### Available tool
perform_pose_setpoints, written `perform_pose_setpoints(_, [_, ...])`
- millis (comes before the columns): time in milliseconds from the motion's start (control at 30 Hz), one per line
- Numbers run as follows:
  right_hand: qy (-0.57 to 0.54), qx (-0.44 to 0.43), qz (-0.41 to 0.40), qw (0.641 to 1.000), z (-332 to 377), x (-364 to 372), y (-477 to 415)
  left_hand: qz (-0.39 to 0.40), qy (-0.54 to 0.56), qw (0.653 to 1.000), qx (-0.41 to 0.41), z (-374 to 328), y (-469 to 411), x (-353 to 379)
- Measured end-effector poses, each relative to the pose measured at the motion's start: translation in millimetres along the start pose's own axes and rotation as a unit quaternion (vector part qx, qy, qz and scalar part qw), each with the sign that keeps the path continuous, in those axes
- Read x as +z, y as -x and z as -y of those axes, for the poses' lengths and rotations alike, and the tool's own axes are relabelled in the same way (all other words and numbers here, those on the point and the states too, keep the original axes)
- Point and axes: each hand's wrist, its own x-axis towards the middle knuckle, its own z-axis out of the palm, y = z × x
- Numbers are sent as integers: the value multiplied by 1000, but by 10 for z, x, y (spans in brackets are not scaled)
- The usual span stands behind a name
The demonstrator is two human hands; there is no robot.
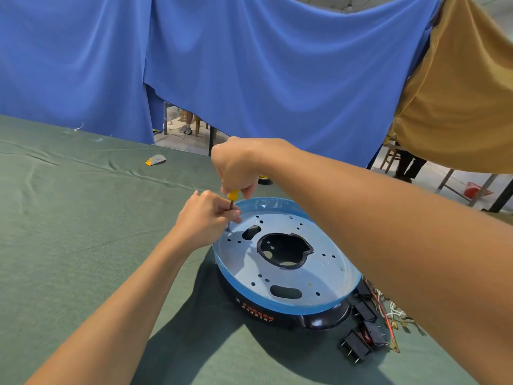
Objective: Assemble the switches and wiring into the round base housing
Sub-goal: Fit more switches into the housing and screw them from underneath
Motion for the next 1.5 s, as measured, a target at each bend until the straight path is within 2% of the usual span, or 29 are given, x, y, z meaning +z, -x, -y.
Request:
perform_pose_setpoints(133, [-61, 52, 32, 996, 10, 30, -14, 4, -6, 1000, 7, 7, 23, 62])
perform_pose_setpoints(300, [-121, 114, 90, 982, -3, 9, -26, -117, 20, 993, -4, -22, 132, 92])
perform_pose_setpoints(433, [-167, 84, 51, 981, -52, 42, 18, -115, 7, 993, -11, -45, 128, 59])
perform_pose_setpoints(600, [-78, 7, -11, 997, -104, 24, 53, -93, 11, 996, 7, 10, 99, 39])
perform_pose_setpoints(767, [-59, 32, -55, 996, -73, 119, 29, -43, 7, 998, 42, 31, 69, 47])
perform_pose_setpoints(967, [-37, 80, -33, 996, -46, 114, 25, -117, 45, 992, 0, 30, 91, 85])
perform_pose_setpoints(1200, [-11, -34, -52, 998, -10, -54, 95, -37, 52, 998, 6, 64, 50, 28])
perform_pose_setpoints(1300, [12, -22, -52, 998, -30, -19, 74, -18, 29, 999, 25, 63, 56, 26])
perform_pose_setpoints(1367, [-8, 6, -56, 998, -43, 37, 44, -36, 25, 999, 27, 65, 69, 48])
perform_pose_setpoints(1500, [-33, 46, -61, 997, -39, 83, 46, -120, 61, 991, 5, 64, 92, 56])
